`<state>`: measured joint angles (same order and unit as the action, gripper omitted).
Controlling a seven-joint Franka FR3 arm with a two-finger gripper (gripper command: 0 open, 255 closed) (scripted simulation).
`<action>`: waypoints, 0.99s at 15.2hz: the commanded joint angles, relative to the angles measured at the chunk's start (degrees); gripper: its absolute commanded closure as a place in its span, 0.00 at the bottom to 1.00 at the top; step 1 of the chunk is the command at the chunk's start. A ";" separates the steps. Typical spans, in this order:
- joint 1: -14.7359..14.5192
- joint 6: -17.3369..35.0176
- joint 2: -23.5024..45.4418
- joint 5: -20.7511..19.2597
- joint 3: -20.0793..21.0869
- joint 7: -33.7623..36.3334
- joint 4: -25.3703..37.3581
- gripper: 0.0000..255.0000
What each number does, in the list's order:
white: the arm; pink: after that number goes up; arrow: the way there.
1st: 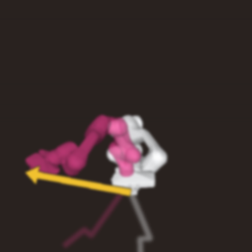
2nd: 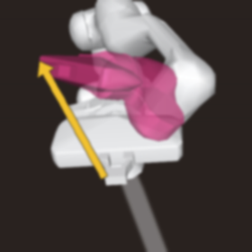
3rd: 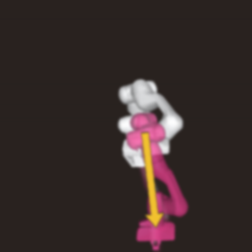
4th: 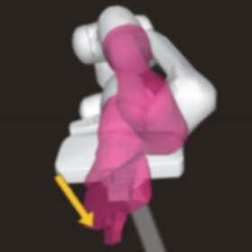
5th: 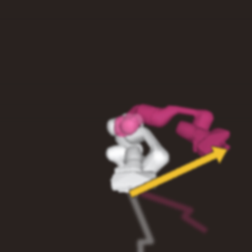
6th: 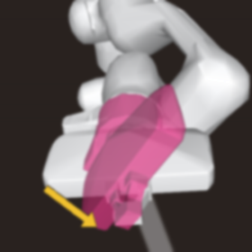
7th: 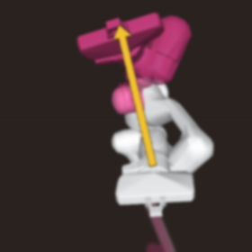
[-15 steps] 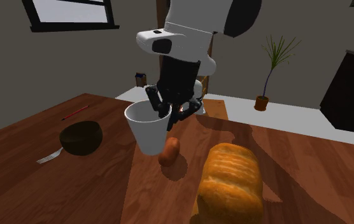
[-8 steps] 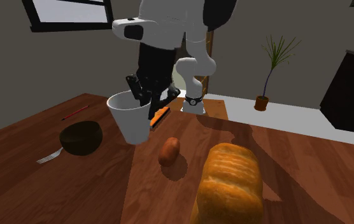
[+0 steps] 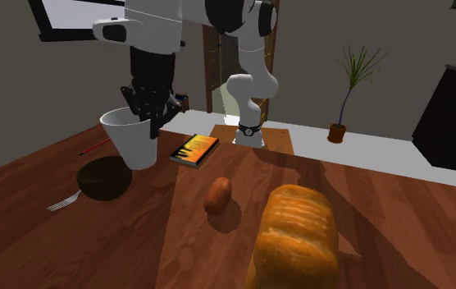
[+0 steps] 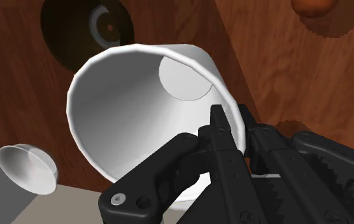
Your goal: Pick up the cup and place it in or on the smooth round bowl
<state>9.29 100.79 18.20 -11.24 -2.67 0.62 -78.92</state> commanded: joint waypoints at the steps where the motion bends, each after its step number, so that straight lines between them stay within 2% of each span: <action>1: 1.64 0.16 -0.72 0.36 -0.75 -2.51 -0.36 1.00; 7: 6.66 0.79 -0.72 1.72 -3.12 -9.97 0.44 1.00; 13: 11.96 0.29 1.51 3.54 -5.29 -17.60 4.47 1.00; 15: 12.51 1.01 1.72 3.71 -5.50 -18.27 4.08 1.00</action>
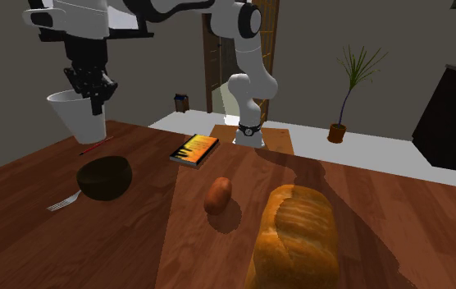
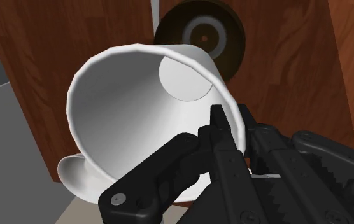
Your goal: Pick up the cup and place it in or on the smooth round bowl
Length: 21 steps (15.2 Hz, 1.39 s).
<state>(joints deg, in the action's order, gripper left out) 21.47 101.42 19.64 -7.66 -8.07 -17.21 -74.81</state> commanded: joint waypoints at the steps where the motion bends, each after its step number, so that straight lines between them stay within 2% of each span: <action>1: 0.30 1.22 0.12 0.08 -0.10 -0.31 -1.03 1.00; 19: 0.18 14.95 0.23 -0.60 -0.10 1.84 -14.81 1.00; 21: 0.18 14.95 0.23 -0.60 -0.10 1.84 -14.81 1.00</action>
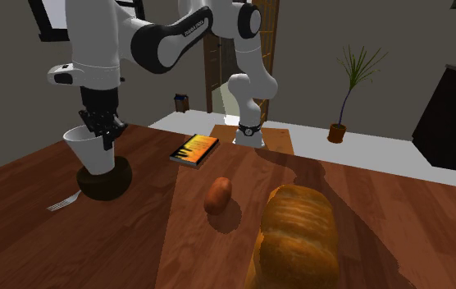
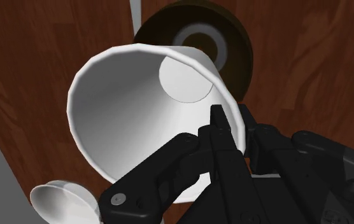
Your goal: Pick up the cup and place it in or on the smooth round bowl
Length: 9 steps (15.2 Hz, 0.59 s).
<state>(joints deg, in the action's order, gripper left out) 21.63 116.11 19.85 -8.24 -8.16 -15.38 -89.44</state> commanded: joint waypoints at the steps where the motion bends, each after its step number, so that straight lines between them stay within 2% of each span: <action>1: 0.02 0.26 0.02 -0.01 -0.01 0.01 -0.18 1.00; 5: 0.02 0.26 0.02 -0.01 -0.01 0.01 -0.18 1.00; 6: 0.02 0.26 0.02 -0.01 -0.01 0.01 -0.18 0.00; 9: 0.01 0.26 0.02 -0.01 -0.01 0.02 -0.18 0.00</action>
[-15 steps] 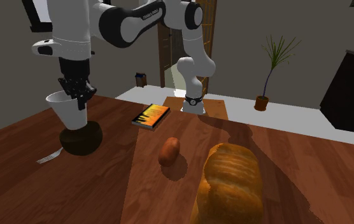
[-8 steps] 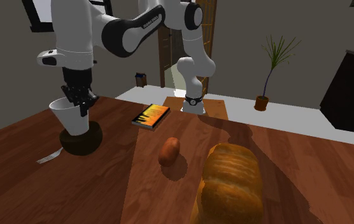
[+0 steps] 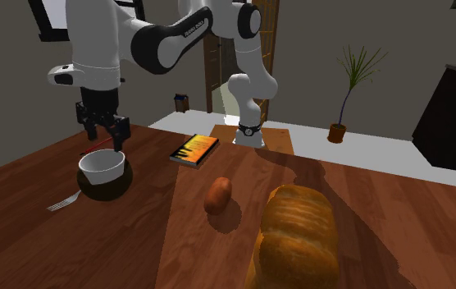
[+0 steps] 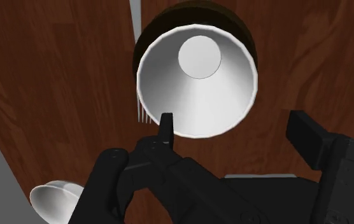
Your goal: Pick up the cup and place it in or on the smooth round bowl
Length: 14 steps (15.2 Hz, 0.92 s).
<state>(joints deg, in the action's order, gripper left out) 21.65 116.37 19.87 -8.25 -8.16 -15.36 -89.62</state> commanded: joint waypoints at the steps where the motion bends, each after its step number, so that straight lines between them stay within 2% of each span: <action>1: 0.00 0.00 0.00 0.00 0.00 0.00 0.00 0.00; 2: 0.00 0.00 0.00 0.00 0.00 0.00 0.00 0.00; 6: -0.69 -6.36 -1.94 -0.07 0.22 -0.05 4.35 0.00; 14: -0.69 -6.36 -1.94 -0.07 0.22 -0.05 4.35 0.00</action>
